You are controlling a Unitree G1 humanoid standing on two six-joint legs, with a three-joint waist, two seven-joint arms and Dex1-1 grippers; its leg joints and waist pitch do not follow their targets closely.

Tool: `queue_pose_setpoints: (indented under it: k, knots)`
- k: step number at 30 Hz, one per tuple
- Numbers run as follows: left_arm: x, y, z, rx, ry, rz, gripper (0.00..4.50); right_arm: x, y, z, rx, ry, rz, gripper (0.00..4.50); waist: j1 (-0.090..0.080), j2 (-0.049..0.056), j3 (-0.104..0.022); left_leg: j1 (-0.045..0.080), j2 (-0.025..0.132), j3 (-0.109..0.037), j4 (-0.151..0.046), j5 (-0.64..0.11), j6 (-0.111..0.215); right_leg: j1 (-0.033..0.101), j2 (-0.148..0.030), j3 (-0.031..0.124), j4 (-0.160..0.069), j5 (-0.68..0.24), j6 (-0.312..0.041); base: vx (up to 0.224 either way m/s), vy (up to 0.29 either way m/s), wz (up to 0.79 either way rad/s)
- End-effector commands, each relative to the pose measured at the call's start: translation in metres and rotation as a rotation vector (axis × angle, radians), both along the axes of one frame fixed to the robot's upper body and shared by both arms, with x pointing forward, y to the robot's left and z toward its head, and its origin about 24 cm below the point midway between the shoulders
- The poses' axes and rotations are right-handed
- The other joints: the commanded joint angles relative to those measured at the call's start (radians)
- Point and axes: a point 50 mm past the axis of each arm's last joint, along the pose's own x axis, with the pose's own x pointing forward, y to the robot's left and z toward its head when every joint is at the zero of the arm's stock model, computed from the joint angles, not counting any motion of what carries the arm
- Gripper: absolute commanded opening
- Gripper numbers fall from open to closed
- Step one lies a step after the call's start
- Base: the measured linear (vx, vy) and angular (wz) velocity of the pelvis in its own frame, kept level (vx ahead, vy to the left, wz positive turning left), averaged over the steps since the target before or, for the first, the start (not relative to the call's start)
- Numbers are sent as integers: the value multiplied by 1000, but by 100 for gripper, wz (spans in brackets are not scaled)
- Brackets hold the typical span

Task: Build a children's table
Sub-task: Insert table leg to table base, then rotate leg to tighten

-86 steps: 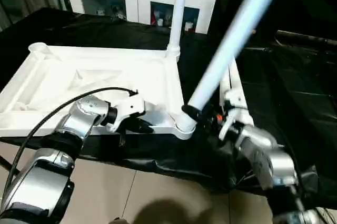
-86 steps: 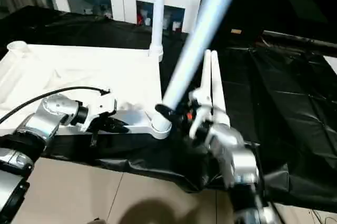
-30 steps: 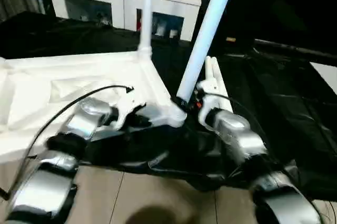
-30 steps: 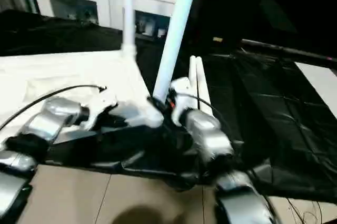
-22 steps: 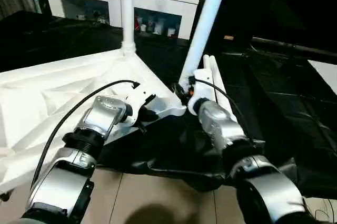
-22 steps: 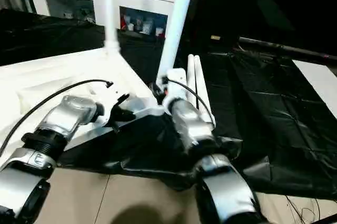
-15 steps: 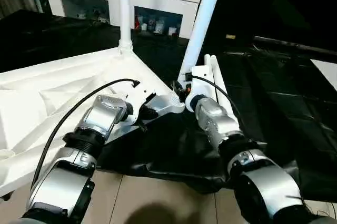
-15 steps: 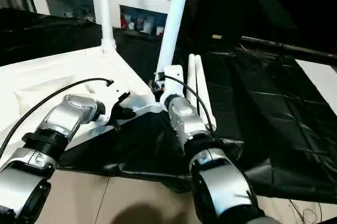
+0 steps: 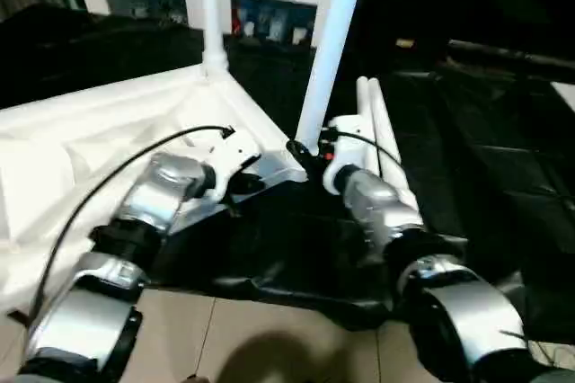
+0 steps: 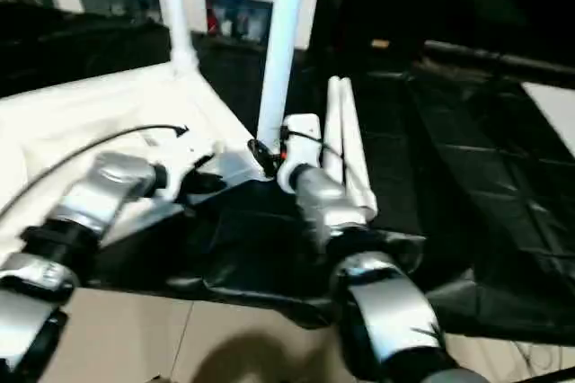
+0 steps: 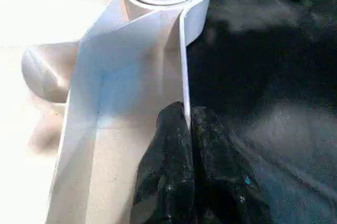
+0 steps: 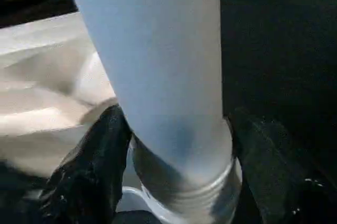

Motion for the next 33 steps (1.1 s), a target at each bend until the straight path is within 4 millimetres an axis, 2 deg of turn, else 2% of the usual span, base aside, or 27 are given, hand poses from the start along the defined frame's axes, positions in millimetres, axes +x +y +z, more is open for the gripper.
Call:
queue_pose_setpoints:
  k: [1, 2, 3, 4, 5, 6, 7, 8, 11, 15, 21, 26, 27, 33]
  knots:
    - [-5, -10, 8, -30, -32, -149, 0, -5, -7, 5, -18, -40, 111, 313, 4, 24, -78, 10, 22, 3, -42, 37, 114, 83, -74, 54, -27, 283, -289, 0, 0, 0]
    - [-8, -6, 8, -30, -42, -203, 0, -12, -14, 5, -55, -63, 207, 313, 8, 26, -76, 16, 24, 5, -42, 36, 127, 77, -73, 53, -29, 292, -294, 0, 0, 0]
    - [-10, -4, 8, -31, -39, -231, 0, -17, -18, 4, -75, -73, 265, 313, 13, 26, -77, 19, 26, 5, -41, 26, 132, 78, -74, 53, -28, 282, -296, 0, 0, 0]
    - [-11, -2, 8, -32, -38, -247, 0, -20, -20, 4, -84, -77, 296, 313, 15, 25, -77, 18, 26, 5, -42, 19, 129, 79, -76, 54, -28, 268, -293, 0, 0, 0]
    - [-13, -1, 8, -47, -31, -273, 0, -24, -23, 4, -96, -90, 334, 313, 16, 28, -75, 17, 26, 4, -43, 10, 127, 79, -76, 53, -31, 253, -290, 0, 0, 0]
    - [-14, 0, 8, -56, -25, -288, 0, -27, -24, 3, -104, -99, 356, 313, 14, 25, -73, 16, 28, 5, -45, -16, 113, 78, -79, 55, -34, 215, -287, 0, 0, 0]
    - [-15, 1, 7, -69, -16, -292, 0, -30, -26, 3, -107, -103, 379, 313, 17, 31, -73, 18, 28, 4, -46, -31, 103, 78, -79, 54, -36, 194, -286, 0, 0, 0]
    - [-17, 3, 6, -87, -2, -305, 0, -36, -29, 1, -124, -109, 436, 313, 17, 30, -71, 18, 28, 4, -48, -61, 80, 78, -78, 54, -39, 150, -283, 0, 0, 0]
    - [-19, 5, 5, -98, 6, -315, 0, -40, -31, -1, -150, -116, 482, 313, 19, 29, -67, 16, 30, 6, -49, -102, 56, 78, -79, 55, -43, 81, -276, 0, 0, 0]
    - [-22, 9, 3, -104, 23, -336, 0, -46, -31, -4, -212, -123, 534, 313, 19, 29, -62, 16, 28, 5, -50, -128, 33, 73, -80, 57, -53, -20, -244, 0, 0, 0]
    - [-24, 9, 2, -124, 24, -359, 0, -49, -24, -9, -291, -136, 569, 313, 16, 32, -61, 14, 26, 2, -50, -150, 11, 71, -79, 58, -55, -64, -231, 0, 0, 0]
    - [-24, 10, 2, -123, 22, -364, 0, -48, -21, -10, -308, -140, 547, 313, 14, 31, -62, 13, 26, 0, -49, -141, 16, 71, -78, 57, -51, -45, -233, 0, 0, 0]
    - [-24, 10, 3, -122, 21, -364, 0, -48, -22, -12, -321, -137, 542, 313, 13, 28, -62, 12, 25, 1, -48, -144, 17, 71, -78, 57, -51, -47, -233, 0, 0, 0]
    - [-24, 12, 3, -124, 13, -358, 0, -46, -23, -18, -346, -129, 501, 313, 14, 28, -62, 12, 24, 1, -47, -141, 19, 71, -79, 59, -51, -56, -231, 0, 0, 0]
